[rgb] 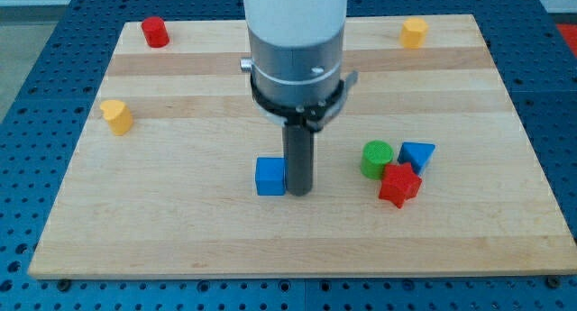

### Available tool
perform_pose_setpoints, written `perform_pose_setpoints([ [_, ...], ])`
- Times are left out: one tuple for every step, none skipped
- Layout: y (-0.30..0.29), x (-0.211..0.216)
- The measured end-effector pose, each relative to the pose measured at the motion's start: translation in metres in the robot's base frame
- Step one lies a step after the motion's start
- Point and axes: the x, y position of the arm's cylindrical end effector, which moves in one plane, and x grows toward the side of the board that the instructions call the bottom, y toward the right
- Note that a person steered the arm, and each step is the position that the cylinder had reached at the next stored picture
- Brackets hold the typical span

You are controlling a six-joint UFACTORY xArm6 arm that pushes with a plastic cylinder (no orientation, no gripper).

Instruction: Separate the green circle from the red star

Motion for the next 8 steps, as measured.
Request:
perform_pose_setpoints([
  [0.04,-0.004],
  [0.057,-0.028],
  [0.075,-0.041],
  [0.079,-0.042],
  [0.078,-0.027],
  [0.09,-0.025],
  [0.105,-0.063],
  [0.116,-0.087],
])
